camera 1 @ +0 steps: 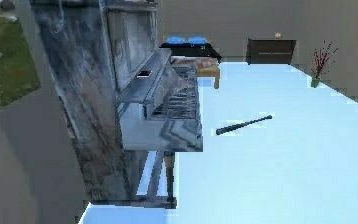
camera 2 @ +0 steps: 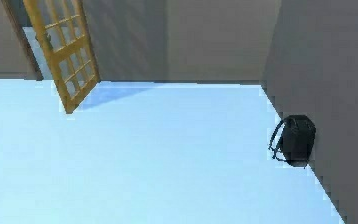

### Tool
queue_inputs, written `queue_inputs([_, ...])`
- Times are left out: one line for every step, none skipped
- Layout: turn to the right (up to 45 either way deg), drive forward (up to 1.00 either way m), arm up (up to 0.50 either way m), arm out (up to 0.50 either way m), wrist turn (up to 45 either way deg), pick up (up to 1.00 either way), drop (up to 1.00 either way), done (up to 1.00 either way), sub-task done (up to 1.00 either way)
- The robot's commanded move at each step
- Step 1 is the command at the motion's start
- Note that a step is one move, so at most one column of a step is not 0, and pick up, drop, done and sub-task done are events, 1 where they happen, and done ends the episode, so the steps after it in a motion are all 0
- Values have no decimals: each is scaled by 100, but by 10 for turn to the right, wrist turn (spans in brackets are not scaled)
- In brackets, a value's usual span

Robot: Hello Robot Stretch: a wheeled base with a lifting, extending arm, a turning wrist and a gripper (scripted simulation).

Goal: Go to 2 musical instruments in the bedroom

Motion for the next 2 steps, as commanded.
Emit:
queue_inputs([0,25,0,0,0,0,0,0,0])
queue_inputs([0,0,0,0,0,0,0,0,100])
